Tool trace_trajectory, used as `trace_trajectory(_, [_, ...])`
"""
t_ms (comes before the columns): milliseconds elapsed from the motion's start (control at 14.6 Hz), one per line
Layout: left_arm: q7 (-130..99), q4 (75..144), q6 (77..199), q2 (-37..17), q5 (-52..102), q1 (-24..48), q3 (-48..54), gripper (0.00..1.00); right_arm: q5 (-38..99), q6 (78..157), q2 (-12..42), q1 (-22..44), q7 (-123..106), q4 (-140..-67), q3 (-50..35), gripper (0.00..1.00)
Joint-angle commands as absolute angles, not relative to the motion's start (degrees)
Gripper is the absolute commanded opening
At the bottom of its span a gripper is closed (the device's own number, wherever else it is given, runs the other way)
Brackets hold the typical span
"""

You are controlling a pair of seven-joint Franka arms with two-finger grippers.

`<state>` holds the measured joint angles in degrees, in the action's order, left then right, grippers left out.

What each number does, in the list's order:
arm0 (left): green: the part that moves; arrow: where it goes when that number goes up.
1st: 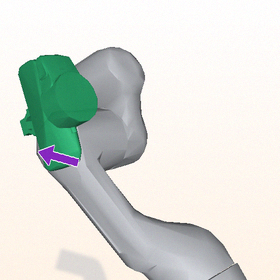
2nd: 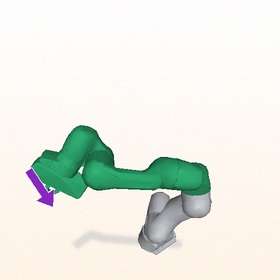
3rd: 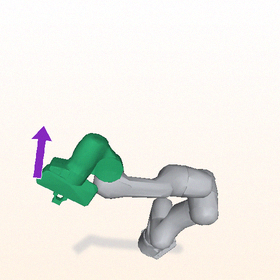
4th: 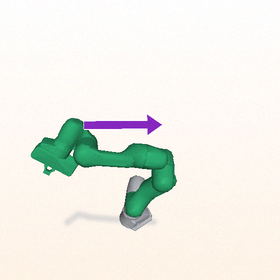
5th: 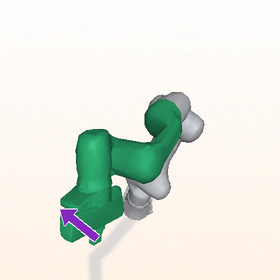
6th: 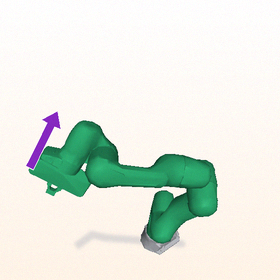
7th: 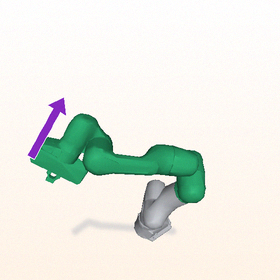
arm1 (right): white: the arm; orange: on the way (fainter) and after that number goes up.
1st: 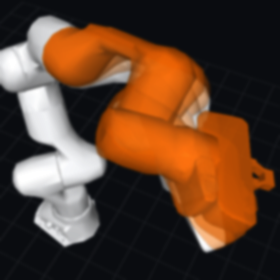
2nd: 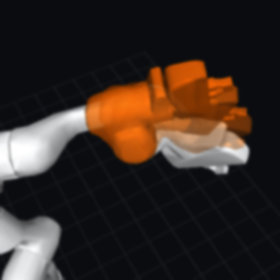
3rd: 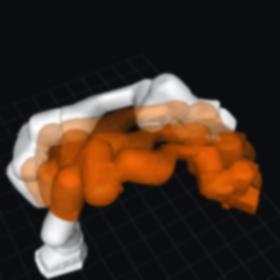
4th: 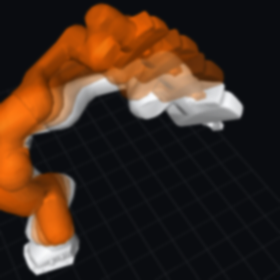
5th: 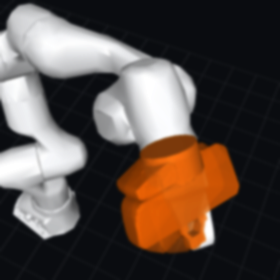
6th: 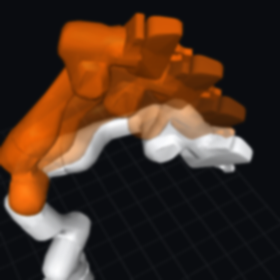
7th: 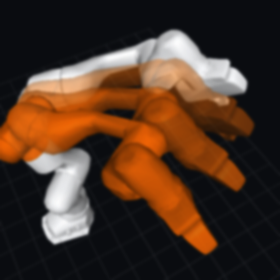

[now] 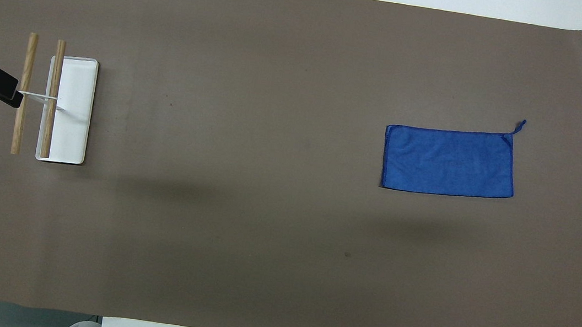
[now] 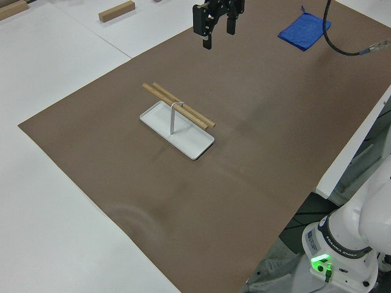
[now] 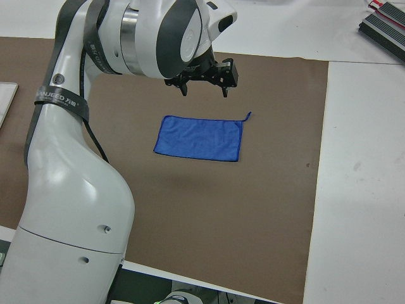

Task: Right arm passes towel to left arm to hang
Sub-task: 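Move the right gripper over the blue towel's edge nearest it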

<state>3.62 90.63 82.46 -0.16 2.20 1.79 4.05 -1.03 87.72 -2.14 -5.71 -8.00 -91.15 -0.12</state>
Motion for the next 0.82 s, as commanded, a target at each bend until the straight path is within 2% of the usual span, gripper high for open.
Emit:
trace_trajectory(0, [3.5,92.8,83.8,1.5,2.9,2.4,3.6,0.99,-1.4,88.4,-2.6,-5.8,-8.9,-92.0,0.0,1.0])
trace_trajectory(342, [3.5,92.8,83.9,1.5,2.7,2.4,3.5,0.99,-1.4,88.9,-0.9,-5.8,-8.5,-93.4,0.1,1.0])
trace_trajectory(548, [3.4,92.5,84.0,1.4,2.4,2.4,3.5,1.0,-1.2,92.0,3.1,-5.8,-8.9,-94.7,-0.1,1.0])
trace_trajectory(685, [3.4,92.5,83.8,1.4,2.4,2.4,3.6,0.99,-1.1,100.2,5.2,-5.8,-8.8,-99.7,-0.5,1.0])
trace_trajectory(753, [3.4,92.6,83.8,1.4,2.4,2.3,3.6,0.99,-1.1,107.0,6.0,-5.8,-9.1,-103.5,-0.5,1.0])
